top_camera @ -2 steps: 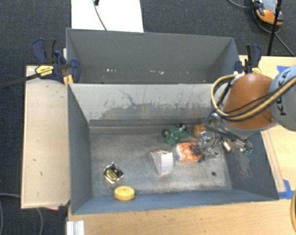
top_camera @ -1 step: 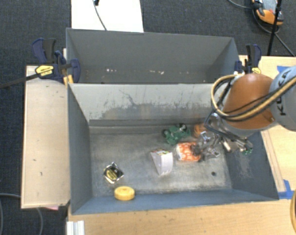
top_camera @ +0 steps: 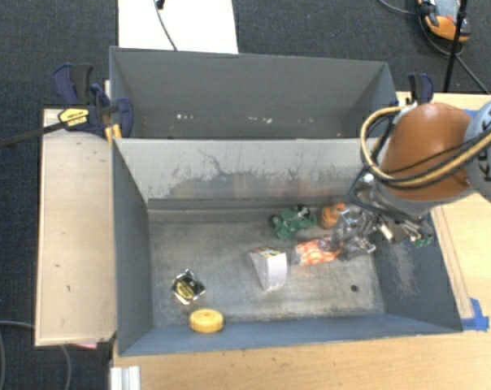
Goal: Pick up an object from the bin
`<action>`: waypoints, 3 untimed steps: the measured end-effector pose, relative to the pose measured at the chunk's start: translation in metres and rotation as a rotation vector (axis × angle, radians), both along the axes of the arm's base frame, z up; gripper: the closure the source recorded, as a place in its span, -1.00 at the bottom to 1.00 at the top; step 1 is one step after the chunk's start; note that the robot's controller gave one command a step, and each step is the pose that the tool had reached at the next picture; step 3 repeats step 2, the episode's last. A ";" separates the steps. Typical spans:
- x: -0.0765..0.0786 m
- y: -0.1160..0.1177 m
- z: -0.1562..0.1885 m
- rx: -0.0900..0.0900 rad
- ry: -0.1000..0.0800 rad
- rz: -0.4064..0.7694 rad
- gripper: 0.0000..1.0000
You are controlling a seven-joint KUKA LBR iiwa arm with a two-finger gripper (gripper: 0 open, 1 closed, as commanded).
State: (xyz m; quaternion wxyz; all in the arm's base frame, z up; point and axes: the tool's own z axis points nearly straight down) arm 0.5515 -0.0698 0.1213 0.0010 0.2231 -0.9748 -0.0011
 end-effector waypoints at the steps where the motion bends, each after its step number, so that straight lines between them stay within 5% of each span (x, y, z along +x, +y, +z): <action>1: -0.004 -0.017 0.061 0.000 -0.002 0.001 1.00; 2: 0.009 -0.013 0.099 -0.002 -0.008 -0.031 1.00; 3: 0.009 -0.013 0.099 -0.002 -0.008 -0.031 1.00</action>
Offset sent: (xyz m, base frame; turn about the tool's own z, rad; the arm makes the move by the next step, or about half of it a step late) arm 0.0099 -0.0104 0.0997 0.0298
